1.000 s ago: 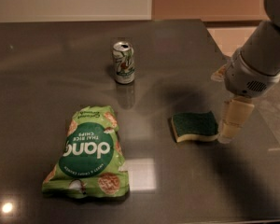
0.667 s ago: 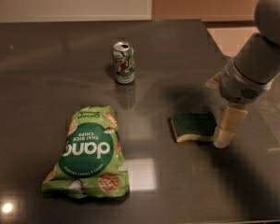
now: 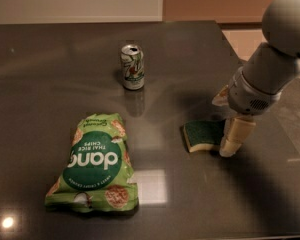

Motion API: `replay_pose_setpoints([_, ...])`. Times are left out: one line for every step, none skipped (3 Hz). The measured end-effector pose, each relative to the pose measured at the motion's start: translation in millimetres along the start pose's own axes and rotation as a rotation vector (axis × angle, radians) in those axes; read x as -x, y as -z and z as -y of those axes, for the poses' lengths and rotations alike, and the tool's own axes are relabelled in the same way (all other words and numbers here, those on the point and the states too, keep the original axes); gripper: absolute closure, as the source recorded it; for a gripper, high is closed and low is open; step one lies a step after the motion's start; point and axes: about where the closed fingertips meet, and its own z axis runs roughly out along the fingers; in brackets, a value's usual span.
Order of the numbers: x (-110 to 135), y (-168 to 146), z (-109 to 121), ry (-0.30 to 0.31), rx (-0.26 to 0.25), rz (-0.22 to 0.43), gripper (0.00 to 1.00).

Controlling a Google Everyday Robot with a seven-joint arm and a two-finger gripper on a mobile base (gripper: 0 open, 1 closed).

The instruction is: Move sponge near 7up can

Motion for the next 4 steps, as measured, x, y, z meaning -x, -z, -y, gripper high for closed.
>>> replay_pose_setpoints([7.0,4.2,-0.5,-0.011,0.014,0.008,0.41])
replay_pose_setpoints([16.0,11.9,0.7,-0.011,0.017,0.017,0.64])
replay_pose_setpoints([28.6,16.0,6.4,0.002,0.018,0.015,0.87])
replay_pose_setpoints([49.0,16.8,30.5,0.009,0.002,0.023,1.0])
